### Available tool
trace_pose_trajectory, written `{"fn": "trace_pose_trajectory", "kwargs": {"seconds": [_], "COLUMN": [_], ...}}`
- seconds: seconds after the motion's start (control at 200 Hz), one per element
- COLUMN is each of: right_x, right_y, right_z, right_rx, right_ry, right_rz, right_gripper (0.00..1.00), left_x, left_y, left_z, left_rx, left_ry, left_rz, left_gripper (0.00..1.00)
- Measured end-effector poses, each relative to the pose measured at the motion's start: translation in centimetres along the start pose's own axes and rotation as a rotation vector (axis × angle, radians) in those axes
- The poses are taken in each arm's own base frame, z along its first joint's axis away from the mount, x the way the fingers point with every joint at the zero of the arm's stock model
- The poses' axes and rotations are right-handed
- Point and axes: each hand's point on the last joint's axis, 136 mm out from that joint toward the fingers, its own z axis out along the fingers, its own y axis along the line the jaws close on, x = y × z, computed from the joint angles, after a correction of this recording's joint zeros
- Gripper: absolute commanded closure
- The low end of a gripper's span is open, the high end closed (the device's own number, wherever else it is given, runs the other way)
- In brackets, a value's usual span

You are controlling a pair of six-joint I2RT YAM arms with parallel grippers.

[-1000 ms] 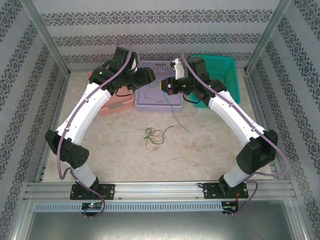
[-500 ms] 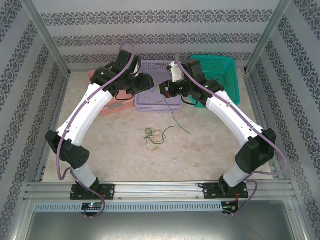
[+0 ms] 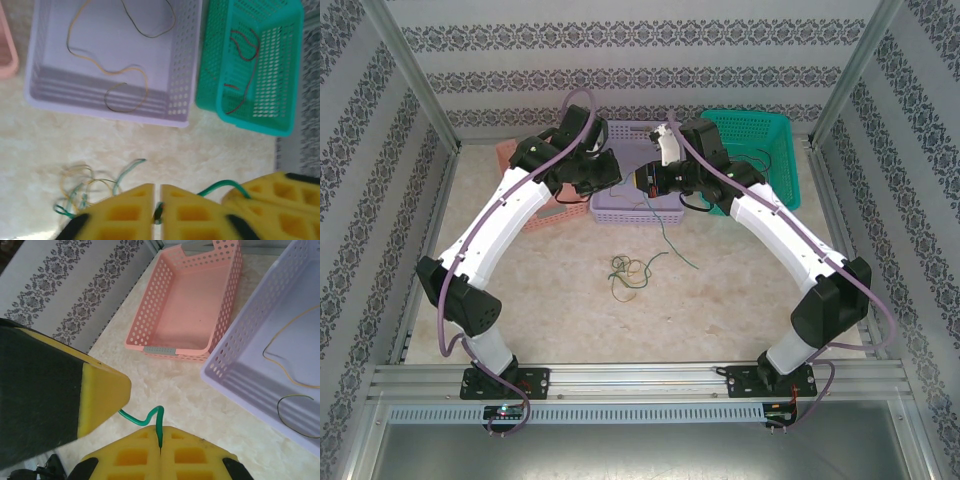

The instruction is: Untangle the cables

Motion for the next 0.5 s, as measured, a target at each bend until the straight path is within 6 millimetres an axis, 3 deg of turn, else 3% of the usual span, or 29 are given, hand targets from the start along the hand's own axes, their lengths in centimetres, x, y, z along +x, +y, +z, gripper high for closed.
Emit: {"fn": "trace_pose_trajectory", "kwargs": {"seconds": [0.22,0.335,0.5], "right_x": [1.3,2.6,3.6], "right_y": [0.7,2.7,4.9], "right_z": [0.0,0.6,1.6], "right_rx": [-0.018,-0.068,-0.11], "right_ry": [0.015,0.038,0.044], "right_rz": [-0.045,-0.13,-0.259], "right_gripper": [1.0,1.0,1.0], "left_x": [-1.5,-3.5,-4.2], "left_y": [0.3,0.1,0.1], "left_z": [-0.7,-2.1,-2.6], "left_rx": [0.007,0.065,0.126], "left_ry": [-0.032,-0.053,-0.006], "left_rz": [-0.017,-0.047,-0.091], "left_gripper": [1.0,1.0,1.0]}}
